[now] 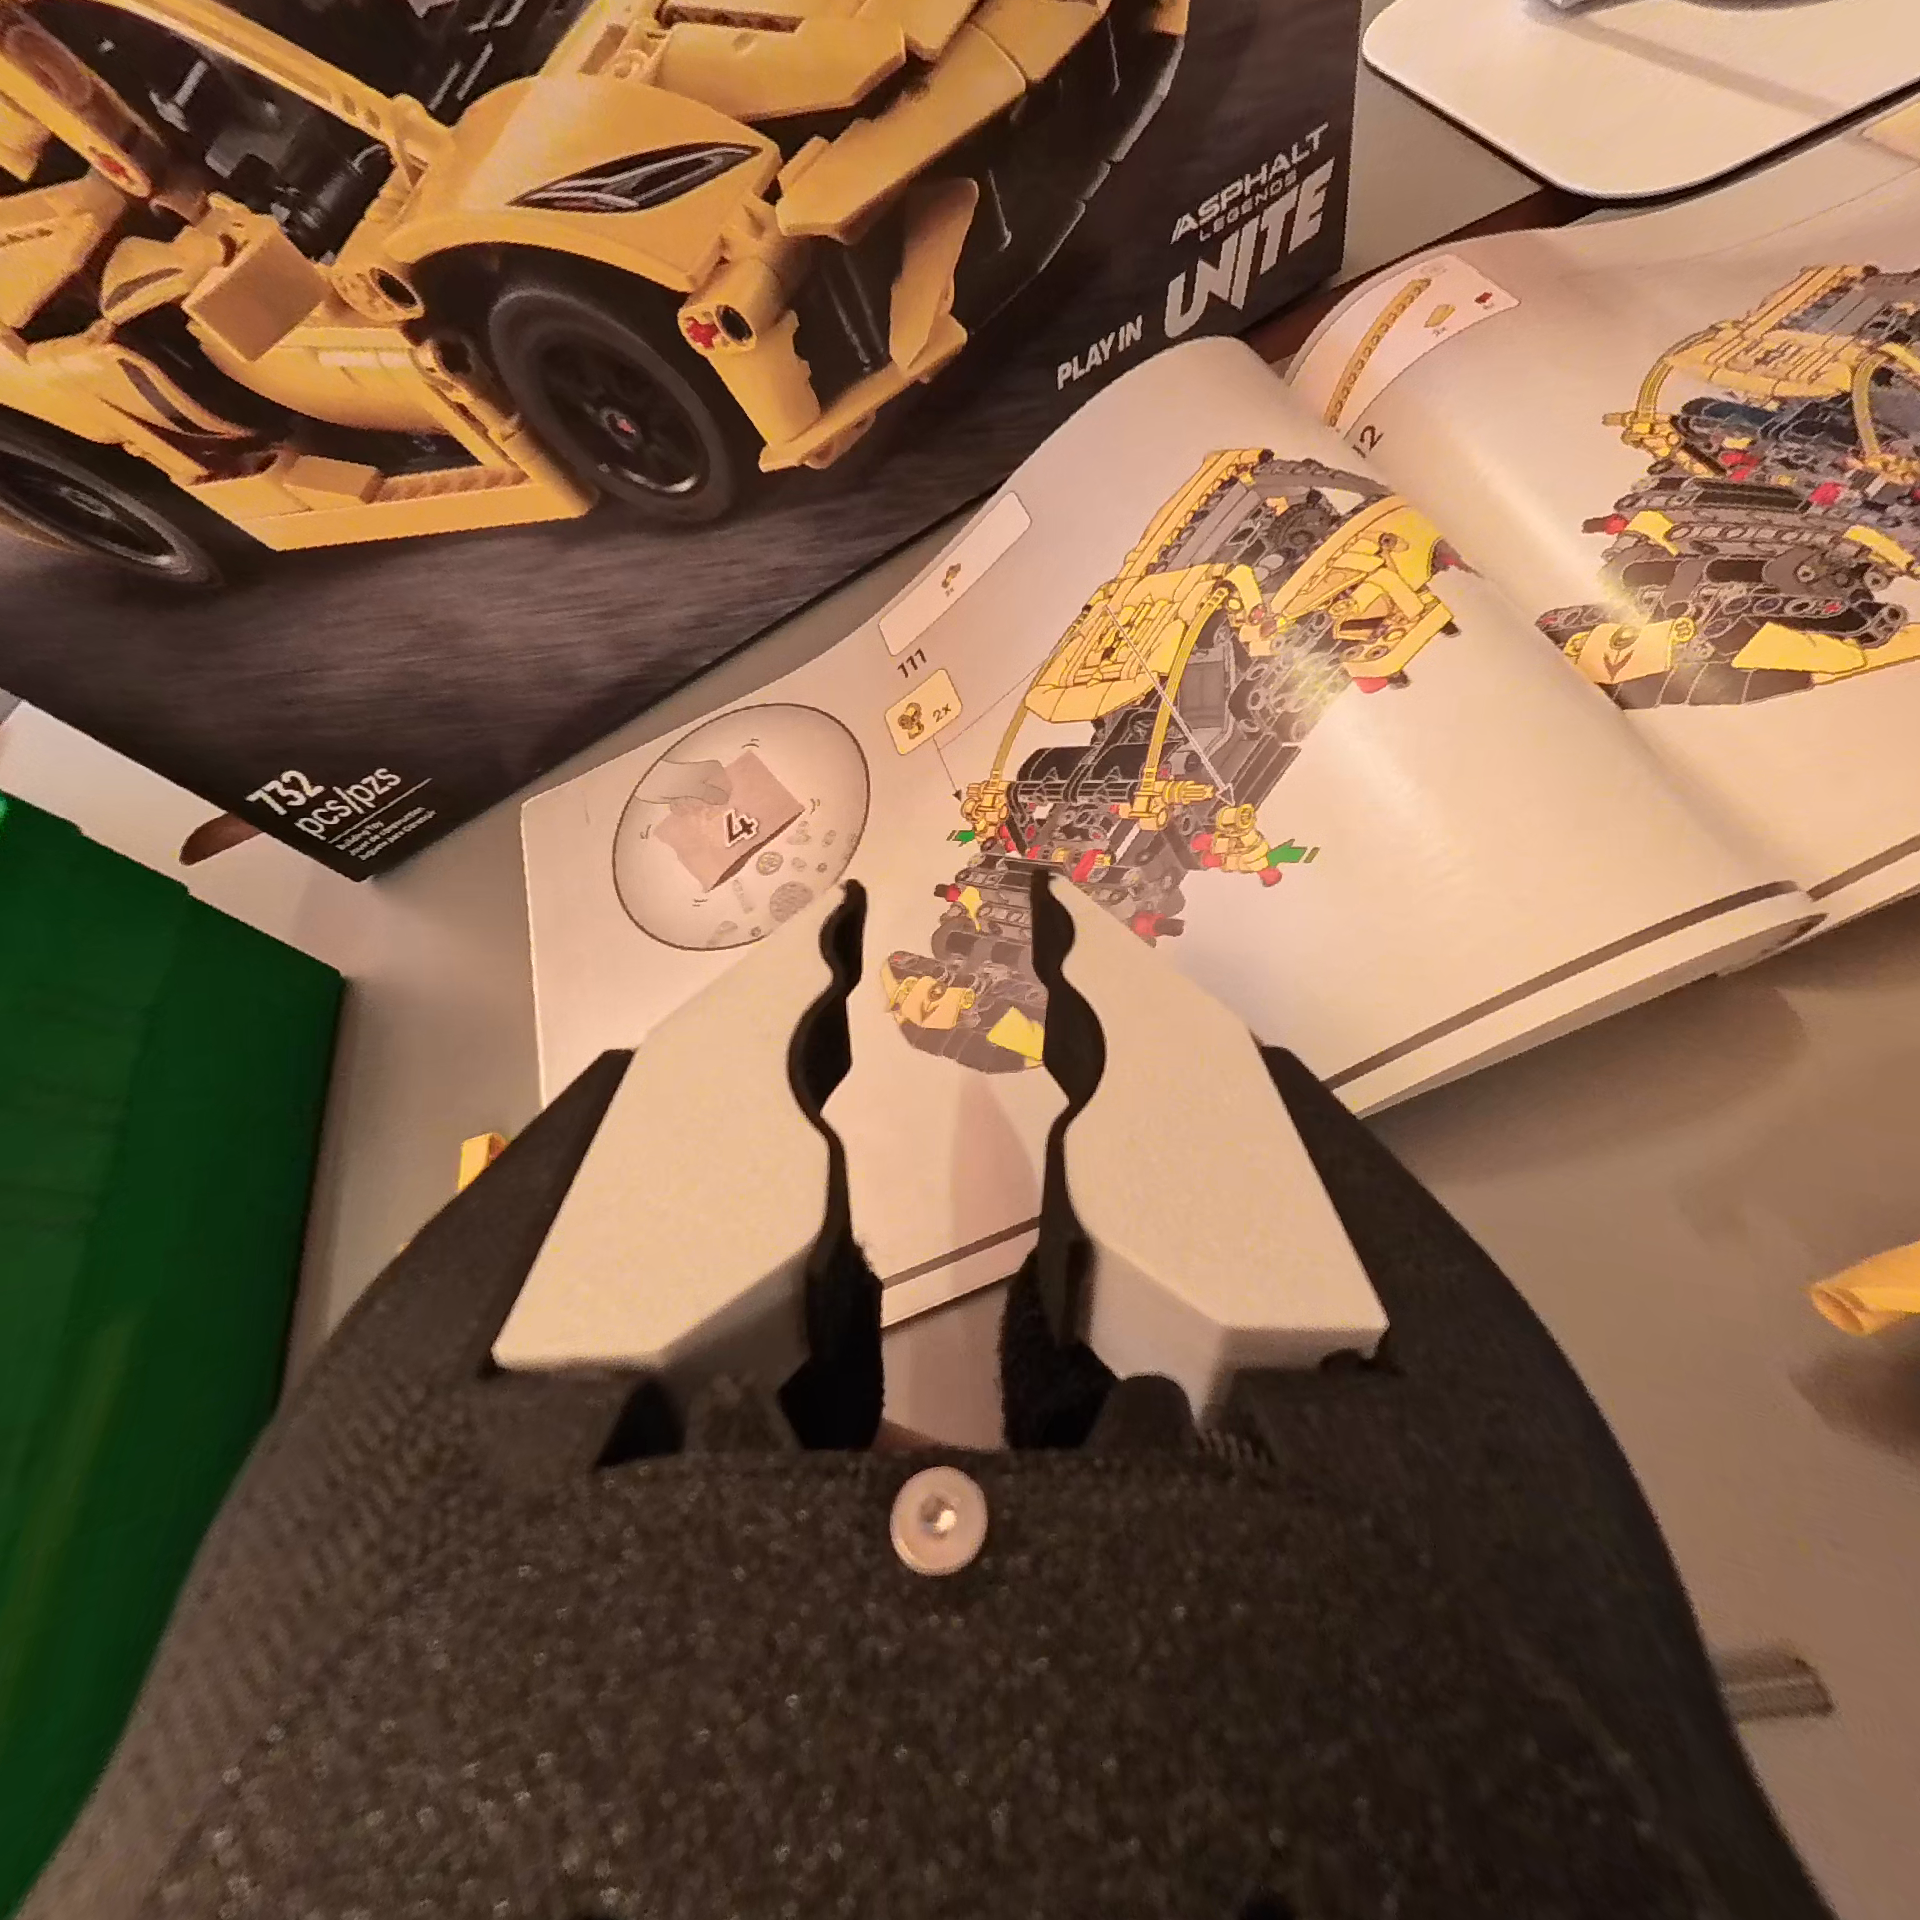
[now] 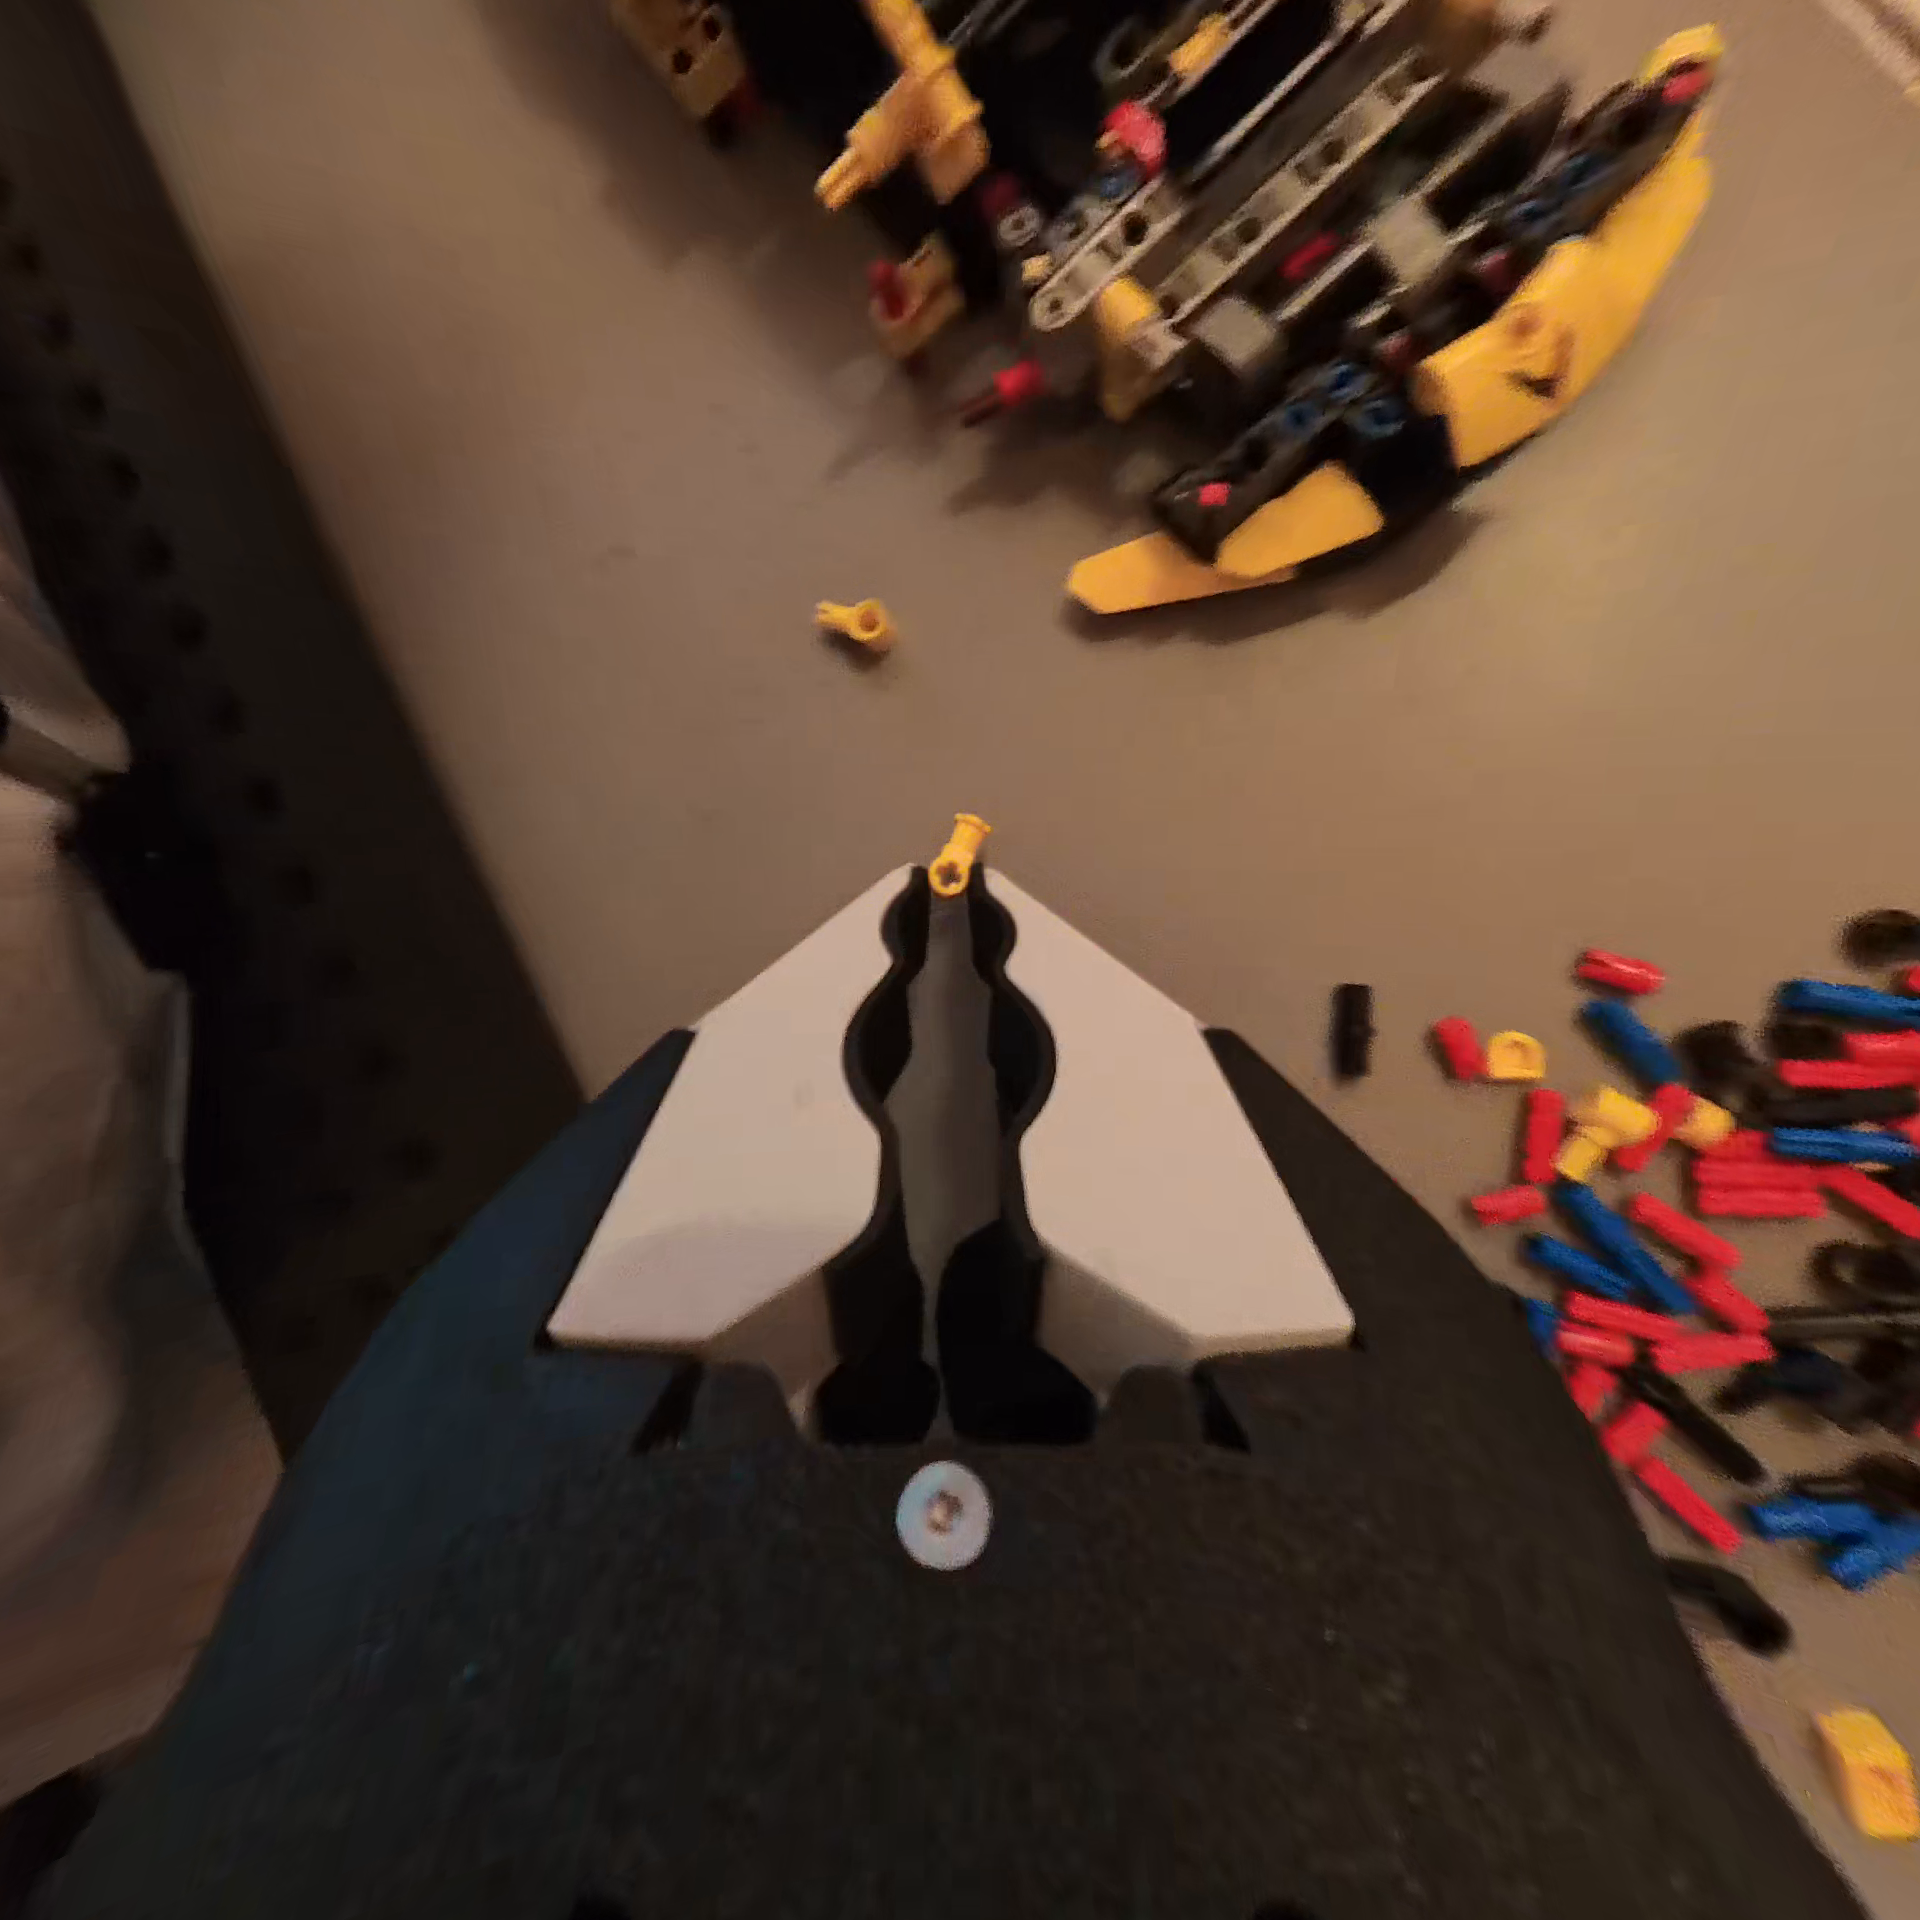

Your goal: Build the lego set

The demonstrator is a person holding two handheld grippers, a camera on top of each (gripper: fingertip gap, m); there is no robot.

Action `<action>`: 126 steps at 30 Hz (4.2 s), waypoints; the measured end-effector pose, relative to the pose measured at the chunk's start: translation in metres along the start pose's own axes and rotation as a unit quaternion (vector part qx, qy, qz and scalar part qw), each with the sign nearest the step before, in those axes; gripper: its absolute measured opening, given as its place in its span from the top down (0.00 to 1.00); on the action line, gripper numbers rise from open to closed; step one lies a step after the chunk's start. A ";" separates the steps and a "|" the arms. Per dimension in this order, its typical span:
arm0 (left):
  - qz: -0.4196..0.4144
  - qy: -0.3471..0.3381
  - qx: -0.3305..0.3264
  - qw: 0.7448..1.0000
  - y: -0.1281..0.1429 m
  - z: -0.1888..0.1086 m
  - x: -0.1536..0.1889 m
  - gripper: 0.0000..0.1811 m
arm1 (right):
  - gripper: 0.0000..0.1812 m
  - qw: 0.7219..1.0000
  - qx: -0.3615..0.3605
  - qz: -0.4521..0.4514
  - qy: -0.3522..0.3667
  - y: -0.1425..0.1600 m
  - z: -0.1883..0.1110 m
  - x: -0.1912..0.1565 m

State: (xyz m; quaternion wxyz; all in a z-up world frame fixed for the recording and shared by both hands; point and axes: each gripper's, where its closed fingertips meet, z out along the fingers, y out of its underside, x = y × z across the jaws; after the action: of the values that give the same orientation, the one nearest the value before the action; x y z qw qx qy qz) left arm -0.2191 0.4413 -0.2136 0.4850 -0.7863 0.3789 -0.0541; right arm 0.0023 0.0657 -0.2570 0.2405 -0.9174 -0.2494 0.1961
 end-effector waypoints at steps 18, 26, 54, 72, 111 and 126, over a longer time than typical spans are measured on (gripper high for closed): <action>-0.027 0.012 0.015 0.999 -0.006 -0.003 -0.002 0.82 | 0.97 0.999 0.018 -0.021 -0.029 -0.030 0.022 -0.053; -0.055 0.032 0.035 0.997 -0.015 -0.011 -0.001 0.83 | 0.97 0.992 0.008 -0.115 0.042 -0.046 0.059 -0.069; -0.047 0.040 0.031 0.998 -0.015 -0.009 0.008 0.83 | 0.97 0.907 0.057 0.130 0.397 0.060 -0.108 0.125; -0.028 0.037 0.013 0.999 -0.008 -0.003 0.013 0.83 | 0.90 0.926 0.138 0.201 0.289 0.020 -0.087 0.146; -0.022 0.030 0.006 0.999 -0.004 -0.001 0.010 0.83 | 0.98 0.964 0.153 0.100 0.195 -0.035 -0.072 0.097; -0.035 0.047 0.009 0.998 -0.005 -0.004 0.015 0.83 | 1.00 0.999 0.040 0.029 0.020 -0.027 0.019 -0.015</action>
State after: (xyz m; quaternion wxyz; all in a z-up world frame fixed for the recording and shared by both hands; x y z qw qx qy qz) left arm -0.2072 0.4299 -0.2119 0.4715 -0.7911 0.3734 -0.1113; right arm -0.0289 0.0847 -0.2543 0.2765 -0.9174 -0.2101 0.1946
